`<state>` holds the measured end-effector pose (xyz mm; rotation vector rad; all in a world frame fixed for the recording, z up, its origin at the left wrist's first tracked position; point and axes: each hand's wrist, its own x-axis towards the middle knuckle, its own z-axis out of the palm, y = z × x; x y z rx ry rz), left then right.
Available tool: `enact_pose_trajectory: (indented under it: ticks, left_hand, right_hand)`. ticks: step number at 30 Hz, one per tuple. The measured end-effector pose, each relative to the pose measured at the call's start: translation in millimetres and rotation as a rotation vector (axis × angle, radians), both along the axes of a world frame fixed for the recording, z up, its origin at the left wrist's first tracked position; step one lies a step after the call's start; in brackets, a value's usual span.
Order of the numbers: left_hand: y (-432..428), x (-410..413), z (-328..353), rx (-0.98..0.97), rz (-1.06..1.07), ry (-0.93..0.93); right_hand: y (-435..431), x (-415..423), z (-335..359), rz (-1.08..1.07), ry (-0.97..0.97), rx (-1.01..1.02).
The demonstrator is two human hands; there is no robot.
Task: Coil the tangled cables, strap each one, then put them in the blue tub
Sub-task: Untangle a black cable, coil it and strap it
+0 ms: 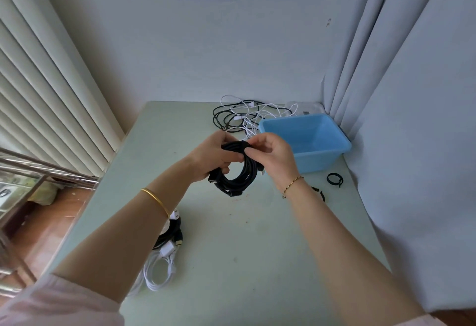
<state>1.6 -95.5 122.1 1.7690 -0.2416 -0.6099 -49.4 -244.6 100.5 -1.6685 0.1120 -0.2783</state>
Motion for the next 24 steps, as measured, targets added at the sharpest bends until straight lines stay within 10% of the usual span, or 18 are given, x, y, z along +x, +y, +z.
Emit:
enact_pose_trajectory:
  ticks: [11, 18, 24]
  left_hand:
    - [32.1, -9.9, -30.9, 0.377, 0.082, -0.466]
    - [45.2, -7.8, -49.2, 0.776, -0.186, -0.715]
    - [76.0, 6.7, -79.9, 0.82, -0.398, -0.557]
  right_hand:
    - [31.7, 4.5, -25.3, -0.021, 0.083, -0.326]
    - [60.0, 9.7, -41.4, 0.072, 0.516, 0.371]
    - [82.8, 23.4, -89.6, -0.051, 0.608, 0.689]
